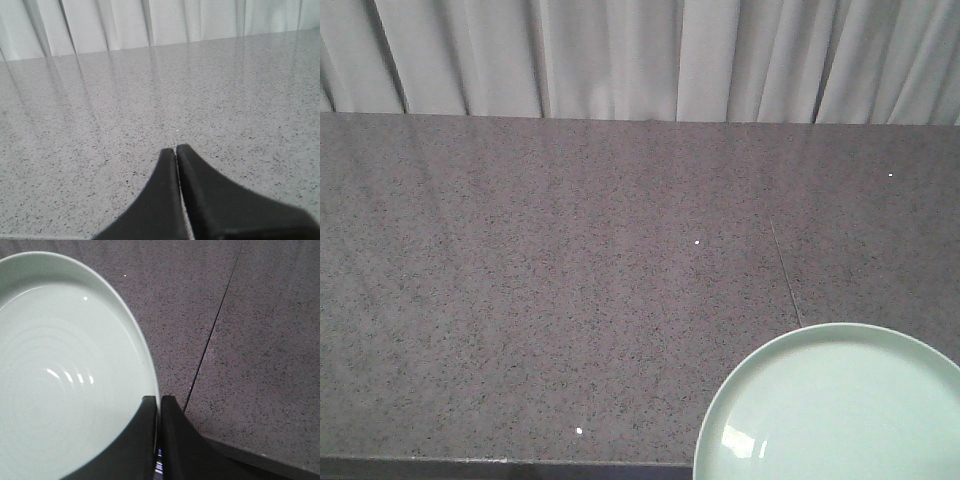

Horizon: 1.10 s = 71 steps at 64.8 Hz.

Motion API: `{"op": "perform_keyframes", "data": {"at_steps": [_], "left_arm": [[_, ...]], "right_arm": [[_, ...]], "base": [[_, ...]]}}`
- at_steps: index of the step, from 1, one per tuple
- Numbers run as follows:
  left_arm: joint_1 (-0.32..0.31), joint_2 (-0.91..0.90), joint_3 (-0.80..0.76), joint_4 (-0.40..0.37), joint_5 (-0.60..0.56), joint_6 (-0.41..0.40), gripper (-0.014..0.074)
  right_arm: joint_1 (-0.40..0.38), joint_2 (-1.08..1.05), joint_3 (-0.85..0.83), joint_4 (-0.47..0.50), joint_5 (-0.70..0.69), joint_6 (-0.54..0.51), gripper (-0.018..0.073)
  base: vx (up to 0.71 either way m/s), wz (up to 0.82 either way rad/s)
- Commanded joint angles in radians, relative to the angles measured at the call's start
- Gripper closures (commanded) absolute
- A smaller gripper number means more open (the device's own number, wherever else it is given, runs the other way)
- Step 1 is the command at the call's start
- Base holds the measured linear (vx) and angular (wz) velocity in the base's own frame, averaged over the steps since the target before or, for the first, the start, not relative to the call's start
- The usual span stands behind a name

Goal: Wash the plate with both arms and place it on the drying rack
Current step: 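Hold the plate low in the right gripper close to the robot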

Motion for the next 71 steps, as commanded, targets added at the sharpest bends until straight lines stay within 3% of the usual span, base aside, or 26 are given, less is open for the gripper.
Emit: {"op": "perform_keyframes", "data": {"at_steps": [1,71], "left_arm": [[0.000,-0.015,-0.027,0.005,-0.063,-0.008,0.0603],[0.000,-0.015,-0.027,0.005,-0.063,-0.008,0.0603]], "right_arm": [[-0.003,0.012,-0.023,0.016,-0.068,0.002,0.0561],[-0.003,0.012,-0.023,0.016,-0.068,0.002,0.0561]], "base": [[0.00,0.00],[-0.02,0.02]]}}
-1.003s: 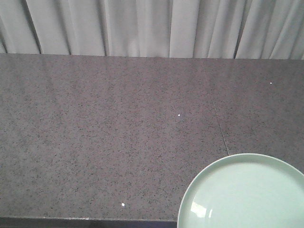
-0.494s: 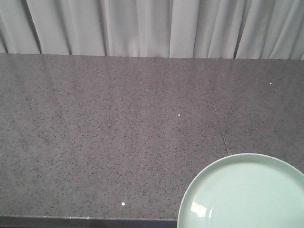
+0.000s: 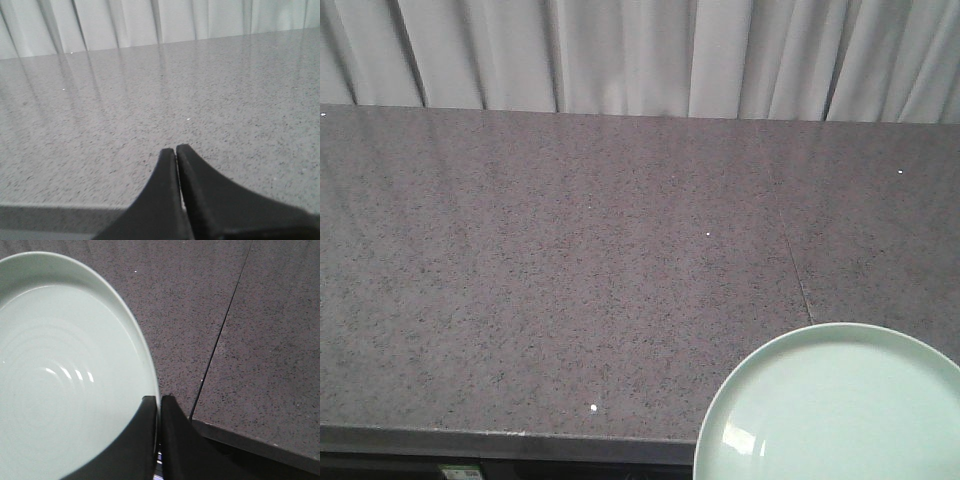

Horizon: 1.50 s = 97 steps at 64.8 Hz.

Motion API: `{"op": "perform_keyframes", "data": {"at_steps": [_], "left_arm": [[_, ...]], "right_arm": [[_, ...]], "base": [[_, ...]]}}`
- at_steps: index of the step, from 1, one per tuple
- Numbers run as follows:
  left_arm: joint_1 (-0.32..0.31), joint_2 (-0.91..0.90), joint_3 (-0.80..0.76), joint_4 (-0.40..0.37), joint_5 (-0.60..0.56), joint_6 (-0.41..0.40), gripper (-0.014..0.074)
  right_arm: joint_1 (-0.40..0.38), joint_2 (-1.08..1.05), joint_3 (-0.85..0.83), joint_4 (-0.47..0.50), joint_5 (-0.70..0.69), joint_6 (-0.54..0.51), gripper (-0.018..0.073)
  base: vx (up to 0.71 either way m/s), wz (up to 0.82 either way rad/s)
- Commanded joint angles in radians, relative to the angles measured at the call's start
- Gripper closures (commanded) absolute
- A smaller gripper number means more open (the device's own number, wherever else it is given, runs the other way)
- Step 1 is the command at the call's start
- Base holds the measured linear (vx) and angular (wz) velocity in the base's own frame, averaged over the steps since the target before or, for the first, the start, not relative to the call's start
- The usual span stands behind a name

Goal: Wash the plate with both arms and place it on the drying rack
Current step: 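Hold the plate low in the right gripper close to the robot, then drive the base away from the counter holding the plate in the right gripper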

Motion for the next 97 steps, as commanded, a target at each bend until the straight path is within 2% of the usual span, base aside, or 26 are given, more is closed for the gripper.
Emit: {"op": "perform_keyframes", "data": {"at_steps": [1,33,97], "left_arm": [[0.000,-0.015,-0.027,0.005,-0.063,-0.008,0.0603],[0.000,-0.015,-0.027,0.005,-0.063,-0.008,0.0603],[0.000,-0.015,-0.027,0.005,-0.063,-0.008,0.0603]], "right_arm": [[-0.003,0.012,-0.023,0.017,-0.068,0.002,0.0561],[-0.003,0.012,-0.023,0.017,-0.058,0.002,0.0561],[-0.003,0.012,-0.023,0.017,-0.059,0.002,0.0561]], "base": [[-0.08,0.11],[-0.09,0.29],[-0.13,0.50]]}}
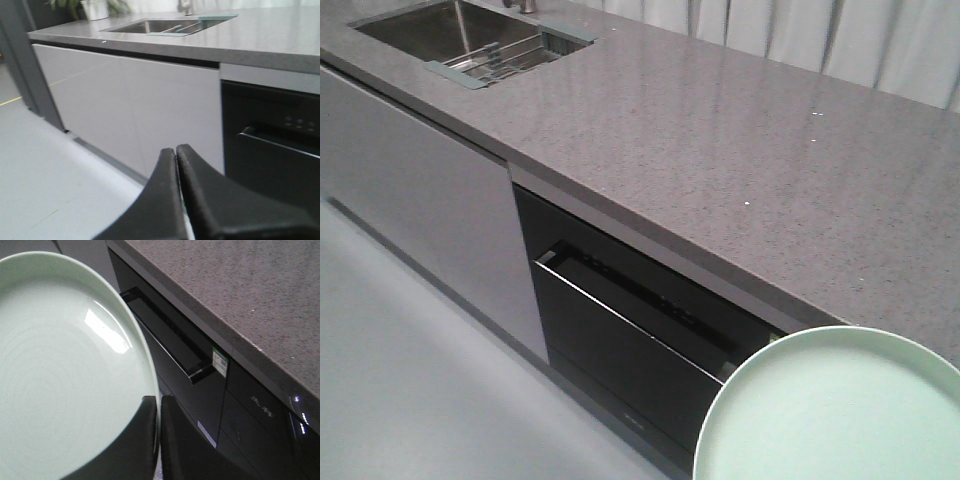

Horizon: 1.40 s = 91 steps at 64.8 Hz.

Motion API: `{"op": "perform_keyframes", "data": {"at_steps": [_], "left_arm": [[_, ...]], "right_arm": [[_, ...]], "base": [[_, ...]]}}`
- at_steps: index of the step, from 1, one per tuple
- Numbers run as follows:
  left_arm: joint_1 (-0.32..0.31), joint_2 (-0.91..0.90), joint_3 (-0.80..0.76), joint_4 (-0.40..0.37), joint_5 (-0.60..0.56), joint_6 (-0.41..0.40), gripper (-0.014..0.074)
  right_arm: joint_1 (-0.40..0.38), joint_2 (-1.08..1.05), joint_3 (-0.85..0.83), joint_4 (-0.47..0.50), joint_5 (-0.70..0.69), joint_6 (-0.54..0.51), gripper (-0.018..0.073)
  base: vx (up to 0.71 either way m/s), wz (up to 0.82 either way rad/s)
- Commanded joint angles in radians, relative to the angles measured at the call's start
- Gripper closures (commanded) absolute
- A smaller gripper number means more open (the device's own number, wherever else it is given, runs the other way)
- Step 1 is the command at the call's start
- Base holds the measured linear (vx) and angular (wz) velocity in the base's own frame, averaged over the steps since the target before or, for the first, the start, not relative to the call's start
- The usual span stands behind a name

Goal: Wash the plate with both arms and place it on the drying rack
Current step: 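Drive the base away from the counter holding the plate in the right gripper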

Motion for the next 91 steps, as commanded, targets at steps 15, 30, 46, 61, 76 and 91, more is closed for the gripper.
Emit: {"op": "perform_keyframes", "data": {"at_steps": [15,30,46,61,76,91], "left_arm": [[0.000,-0.015,-0.027,0.005,-0.063,-0.008,0.0603],[0.000,-0.015,-0.027,0.005,-0.063,-0.008,0.0603],[0.000,-0.015,-0.027,0.005,-0.063,-0.008,0.0603],[0.000,-0.015,-0.027,0.005,-0.063,-0.008,0.0603],[0.000,-0.015,-0.027,0.005,-0.063,-0.008,0.0603],[0.000,-0.015,-0.027,0.005,-0.063,-0.008,0.0603]], "right_arm": [[-0.003,0.012,-0.023,0.017,-0.065,0.002,0.0561],[-0.003,0.012,-0.023,0.017,-0.065,0.002,0.0561],[-0.003,0.012,-0.023,0.017,-0.065,0.002,0.0561],[-0.003,0.012,-0.023,0.017,-0.065,0.002,0.0561],[-0.003,0.012,-0.023,0.017,-0.065,0.002,0.0561],[-0.003,0.012,-0.023,0.017,-0.065,0.002,0.0561]], "base": [[-0.09,0.47],[-0.08,0.47],[-0.06,0.51],[-0.04,0.55],[-0.03,0.50],[0.00,0.35]]}}
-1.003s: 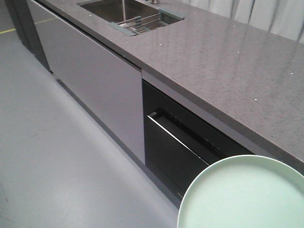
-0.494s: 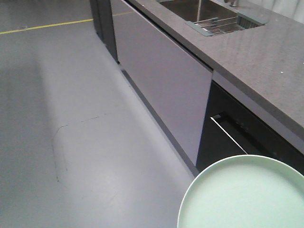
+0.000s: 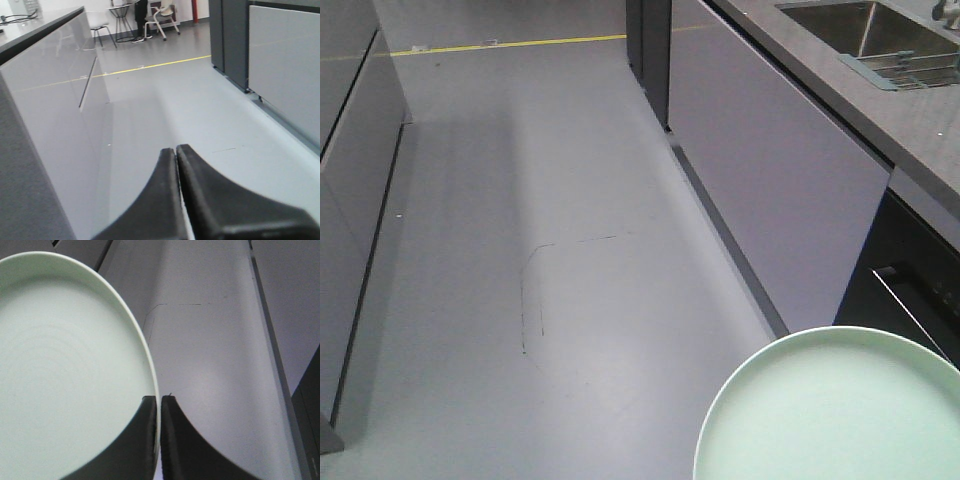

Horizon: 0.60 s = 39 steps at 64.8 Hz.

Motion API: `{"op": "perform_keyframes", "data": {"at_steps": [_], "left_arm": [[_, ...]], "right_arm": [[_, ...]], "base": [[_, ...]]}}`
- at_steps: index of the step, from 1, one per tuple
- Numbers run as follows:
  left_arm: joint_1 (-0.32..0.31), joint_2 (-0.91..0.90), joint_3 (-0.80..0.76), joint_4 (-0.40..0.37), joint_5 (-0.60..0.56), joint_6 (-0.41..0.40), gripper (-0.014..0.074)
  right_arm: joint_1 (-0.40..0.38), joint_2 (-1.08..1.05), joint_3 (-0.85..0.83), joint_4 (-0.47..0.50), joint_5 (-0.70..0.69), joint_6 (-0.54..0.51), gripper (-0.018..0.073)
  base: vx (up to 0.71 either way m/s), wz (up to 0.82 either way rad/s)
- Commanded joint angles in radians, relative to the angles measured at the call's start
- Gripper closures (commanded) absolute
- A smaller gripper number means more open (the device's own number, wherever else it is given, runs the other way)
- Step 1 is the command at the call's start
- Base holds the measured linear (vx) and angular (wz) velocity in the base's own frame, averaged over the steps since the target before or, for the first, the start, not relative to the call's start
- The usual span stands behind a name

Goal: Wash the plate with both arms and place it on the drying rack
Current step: 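Drive the base away from the counter holding the plate in the right gripper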

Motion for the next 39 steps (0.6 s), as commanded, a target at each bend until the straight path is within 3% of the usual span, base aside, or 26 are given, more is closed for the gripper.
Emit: {"op": "perform_keyframes", "data": {"at_steps": [1,39], "left_arm": [[0.000,-0.015,-0.027,0.005,-0.063,-0.008,0.0603],[0.000,-0.015,-0.027,0.005,-0.063,-0.008,0.0603]], "right_arm": [[-0.003,0.012,-0.023,0.017,-0.065,0.002,0.0561],[-0.003,0.012,-0.023,0.017,-0.066,0.002,0.0561]], "base": [[0.01,0.28],[0.06,0.30]]}}
